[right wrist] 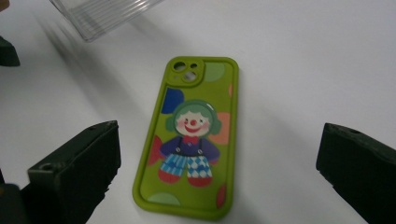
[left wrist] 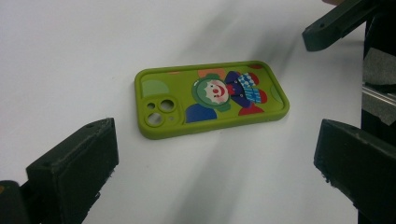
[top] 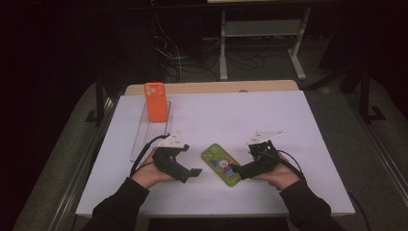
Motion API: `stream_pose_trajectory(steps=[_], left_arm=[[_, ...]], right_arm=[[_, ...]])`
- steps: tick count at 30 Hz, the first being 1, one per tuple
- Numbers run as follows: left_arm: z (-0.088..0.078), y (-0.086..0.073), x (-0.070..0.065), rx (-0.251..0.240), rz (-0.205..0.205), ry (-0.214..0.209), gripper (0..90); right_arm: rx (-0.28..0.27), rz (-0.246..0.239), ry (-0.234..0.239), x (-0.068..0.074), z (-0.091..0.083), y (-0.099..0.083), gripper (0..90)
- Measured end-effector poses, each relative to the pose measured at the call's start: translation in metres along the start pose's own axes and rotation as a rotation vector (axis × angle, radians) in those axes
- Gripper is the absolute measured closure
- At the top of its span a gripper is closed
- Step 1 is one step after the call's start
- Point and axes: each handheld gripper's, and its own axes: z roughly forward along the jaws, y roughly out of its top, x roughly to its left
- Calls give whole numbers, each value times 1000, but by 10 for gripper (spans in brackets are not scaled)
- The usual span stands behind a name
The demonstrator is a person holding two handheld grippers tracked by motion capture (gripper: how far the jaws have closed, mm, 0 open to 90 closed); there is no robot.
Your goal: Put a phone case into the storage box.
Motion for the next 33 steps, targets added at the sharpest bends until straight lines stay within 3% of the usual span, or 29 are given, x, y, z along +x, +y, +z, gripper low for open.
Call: stream_pose_trajectory(steps=[13, 33], left_arm=[[-1, 0, 1, -11, -15, 8, 0], [-1, -1, 4, 2, -18, 19, 0]], right_arm=[[34, 1, -15, 12, 26, 15, 0], [153, -29, -51, 20, 51, 5, 0]])
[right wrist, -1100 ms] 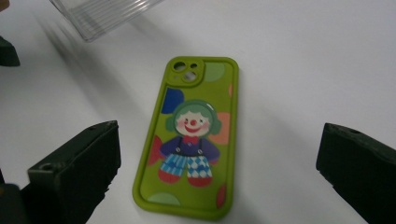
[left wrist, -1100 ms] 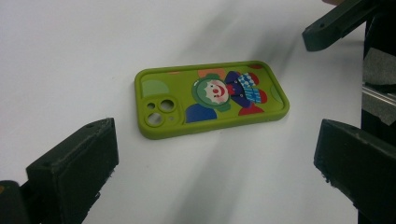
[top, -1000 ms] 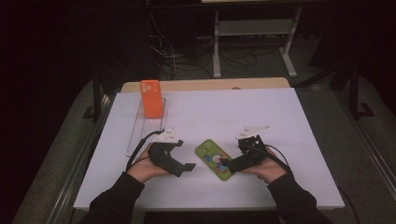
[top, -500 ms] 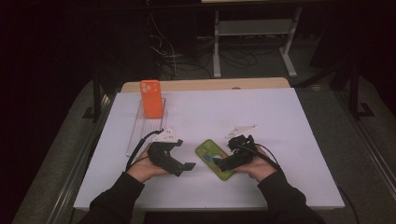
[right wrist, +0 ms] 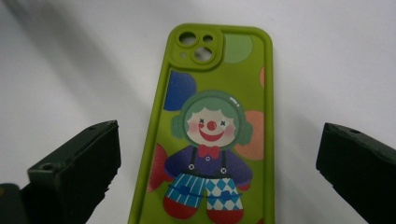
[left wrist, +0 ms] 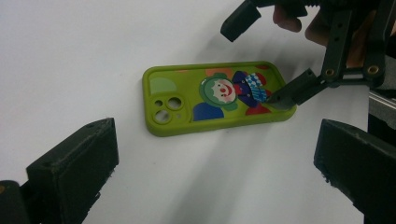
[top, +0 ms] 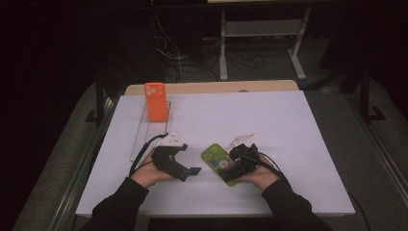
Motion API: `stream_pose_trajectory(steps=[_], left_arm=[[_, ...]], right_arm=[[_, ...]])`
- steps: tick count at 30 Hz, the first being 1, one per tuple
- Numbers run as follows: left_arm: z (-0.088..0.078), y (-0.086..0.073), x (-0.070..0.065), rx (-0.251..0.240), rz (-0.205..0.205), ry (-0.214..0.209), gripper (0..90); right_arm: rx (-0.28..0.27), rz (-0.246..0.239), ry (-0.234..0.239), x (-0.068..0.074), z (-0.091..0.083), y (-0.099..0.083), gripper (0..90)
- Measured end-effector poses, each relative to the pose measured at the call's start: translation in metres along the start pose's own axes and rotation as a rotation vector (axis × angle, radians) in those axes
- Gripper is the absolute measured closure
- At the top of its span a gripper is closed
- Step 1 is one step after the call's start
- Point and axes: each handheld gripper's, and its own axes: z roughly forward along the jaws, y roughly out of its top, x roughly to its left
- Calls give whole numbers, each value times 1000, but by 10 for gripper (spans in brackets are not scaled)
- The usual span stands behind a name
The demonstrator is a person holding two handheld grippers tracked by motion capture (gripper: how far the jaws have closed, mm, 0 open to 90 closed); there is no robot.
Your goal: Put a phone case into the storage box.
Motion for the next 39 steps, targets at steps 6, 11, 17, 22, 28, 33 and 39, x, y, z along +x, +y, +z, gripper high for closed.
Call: stream_pose_trajectory(steps=[6, 11, 17, 22, 28, 33, 39], left_arm=[[1, 0, 0, -1, -3, 0, 0], [1, -1, 1, -4, 0, 5, 0], [1, -1, 2, -4, -1, 2, 0], [1, -1, 2, 1, -7, 3, 0], [1, -1, 2, 0, -8, 3, 0], [2, -2, 1, 6, -20, 4, 0], [3, -2, 1, 10, -17, 3, 0]], right_arm=[[27, -27, -16, 0, 3, -1, 0], [56, -33, -24, 3, 8, -4, 0], [88, -53, -32, 5, 15, -6, 0], [108, -58, -30, 5, 17, -7, 28], [123, -64, -24, 8, 18, -8, 107], [129, -54, -32, 8, 17, -9, 112], [121, -40, -53, 10, 18, -10, 118]])
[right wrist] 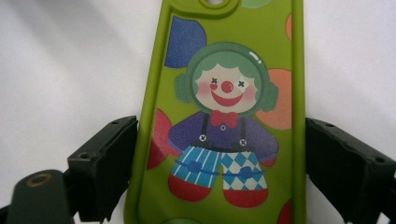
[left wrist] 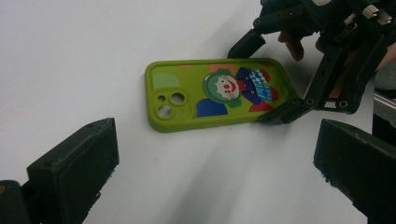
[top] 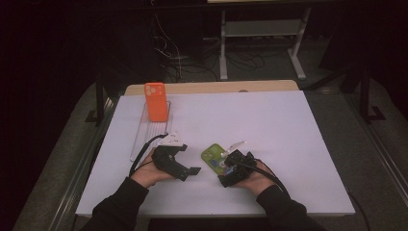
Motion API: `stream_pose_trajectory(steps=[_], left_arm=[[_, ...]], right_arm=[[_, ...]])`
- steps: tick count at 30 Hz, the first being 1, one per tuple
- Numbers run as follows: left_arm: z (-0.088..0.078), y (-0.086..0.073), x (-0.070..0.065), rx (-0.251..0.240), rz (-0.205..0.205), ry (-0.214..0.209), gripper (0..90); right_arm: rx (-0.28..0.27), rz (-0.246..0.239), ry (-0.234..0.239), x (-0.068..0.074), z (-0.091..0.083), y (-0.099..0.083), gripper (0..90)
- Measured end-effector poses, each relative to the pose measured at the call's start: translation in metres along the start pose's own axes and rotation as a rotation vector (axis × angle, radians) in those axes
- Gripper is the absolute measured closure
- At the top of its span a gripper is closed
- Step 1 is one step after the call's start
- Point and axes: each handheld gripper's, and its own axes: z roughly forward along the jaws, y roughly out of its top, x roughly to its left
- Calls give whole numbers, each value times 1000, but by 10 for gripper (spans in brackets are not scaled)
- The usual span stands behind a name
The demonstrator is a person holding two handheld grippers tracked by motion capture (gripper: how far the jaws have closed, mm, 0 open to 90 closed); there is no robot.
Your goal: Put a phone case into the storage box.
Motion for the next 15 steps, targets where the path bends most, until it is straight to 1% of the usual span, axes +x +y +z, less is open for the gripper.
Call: stream_pose_trajectory(steps=[1, 4, 5, 6, 7, 8, 9, 11, 14, 15], left_arm=[[0, 0, -1, -1, -7, -1, 0], [1, 0, -1, 1, -2, -1, 0], [1, 0, 0, 1, 11, -1, 0], [1, 0, -1, 3, -4, -2, 0], [0, 0, 0, 5, 9, 0, 0], [0, 0, 0, 6, 11, 0, 0], [0, 0, 0, 5, 0, -2, 0], [0, 0, 0, 3, -2, -3, 0], [-1, 0, 0, 2, 0, -4, 0], [-1, 0, 0, 2, 2, -6, 0]], right_arm=[[-2, 2, -6, 1, 0, 0, 125], [5, 16, -4, 1, -1, 0, 144], [8, 18, -5, 1, -1, 0, 147], [9, 20, -4, 1, -1, 0, 149], [8, 24, -2, 1, -1, 0, 153], [8, 24, -2, 1, -1, 0, 153], [8, 24, 0, 0, -1, 0, 154], [7, 24, 3, 0, -2, 1, 155], [12, 20, 17, -2, -3, 1, 155], [13, 22, 38, -5, -4, 1, 155]])
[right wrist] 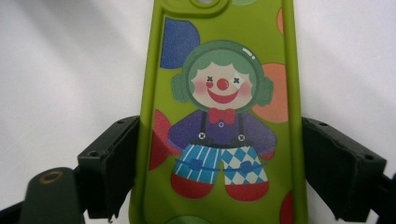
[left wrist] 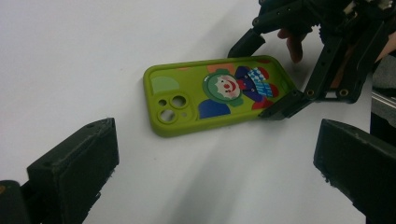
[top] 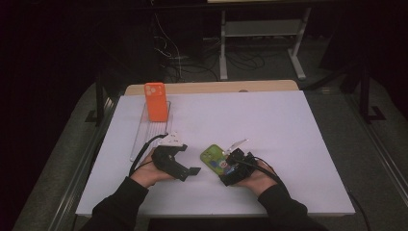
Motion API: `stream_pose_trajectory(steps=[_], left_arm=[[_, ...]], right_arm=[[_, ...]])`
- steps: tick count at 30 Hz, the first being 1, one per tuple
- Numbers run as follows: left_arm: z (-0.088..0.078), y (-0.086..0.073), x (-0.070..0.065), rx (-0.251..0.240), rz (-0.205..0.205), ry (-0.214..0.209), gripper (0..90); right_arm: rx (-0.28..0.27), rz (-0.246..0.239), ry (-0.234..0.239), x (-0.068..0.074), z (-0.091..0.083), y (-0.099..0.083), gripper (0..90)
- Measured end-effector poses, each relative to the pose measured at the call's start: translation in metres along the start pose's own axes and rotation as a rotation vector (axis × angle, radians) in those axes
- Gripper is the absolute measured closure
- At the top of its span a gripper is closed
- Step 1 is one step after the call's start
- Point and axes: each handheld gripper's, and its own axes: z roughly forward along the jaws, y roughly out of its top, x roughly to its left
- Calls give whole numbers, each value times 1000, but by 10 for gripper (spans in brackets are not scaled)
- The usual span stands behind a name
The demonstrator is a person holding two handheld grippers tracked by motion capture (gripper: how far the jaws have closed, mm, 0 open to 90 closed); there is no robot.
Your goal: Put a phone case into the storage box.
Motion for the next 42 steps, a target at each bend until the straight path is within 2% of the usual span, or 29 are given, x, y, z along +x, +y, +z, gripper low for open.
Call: stream_pose_trajectory(steps=[3, 5, 6, 8, 9, 10, 11, 14, 15, 16, 17, 18, 19, 23, 24, 25, 26, 29, 32, 33, 34, 39, 41, 42], left_arm=[[0, 1, 1, 4, 22, -2, 0], [-1, 2, 0, 1, 6, -8, 0], [-2, 4, 2, 0, 20, -11, 0], [-2, 5, 2, -1, 24, -16, 0], [-2, 6, 3, 1, 33, -21, 0], [-3, 7, 3, 11, 49, -21, 0], [-3, 8, 3, 8, 55, -31, 0], [-5, 13, 5, 22, 104, -42, 0], [-4, 15, 6, 23, 114, -49, 0], [-4, 17, 6, 29, 131, -58, 0], [-3, 19, 6, 32, 142, -69, 0], [-3, 21, 6, 35, 160, -74, 0], [-2, 23, 6, 33, 170, -81, 0], [3, 35, 4, 33, 223, -125, 0], [4, 38, 3, 41, 250, -130, 0], [5, 42, 3, 39, 279, -123, 0], [5, 46, 3, 45, 301, -121, 0], [7, 57, 5, 48, 314, -171, 0], [11, 66, 6, 66, 333, -205, 0], [13, 68, 6, 71, 333, -217, 0], [14, 70, 7, 76, 349, -224, 0], [23, 78, 2, 105, 386, -275, 0], [27, 80, 1, 127, 411, -291, 0], [28, 80, 0, 136, 409, -297, 0]], right_arm=[[2, -7, 18, -2, -2, 1, 155], [0, -28, 22, -6, -6, 1, 155], [-10, -32, 40, -10, -12, 2, 154], [-6, -45, 46, -13, -14, 3, 153], [-8, -68, 53, -15, -18, 3, 153], [-22, -81, 79, -21, -24, 4, 152], [-22, -81, 79, -21, -24, 4, 152], [-30, -124, 114, -32, -33, 4, 152], [-47, -164, 138, -41, -38, 3, 152], [-47, -164, 138, -41, -38, 3, 152], [-49, -201, 139, -45, -39, 3, 151], [-57, -262, 160, -51, -43, 4, 151], [-57, -262, 160, -51, -43, 4, 151], [-60, -339, 222, -60, -53, 9, 151], [-60, -339, 222, -60, -53, 9, 151], [-67, -376, 242, -63, -57, 12, 151], [-67, -376, 242, -63, -57, 12, 151], [-61, -427, 258, -65, -62, 16, 151], [-63, -448, 276, -65, -64, 18, 151], [-58, -472, 281, -62, -65, 21, 151], [-58, -472, 281, -62, -65, 21, 151], [-38, -543, 296, -51, -64, 31, 150], [-35, -548, 299, -49, -64, 33, 150], [-35, -557, 308, -47, -65, 36, 151]])
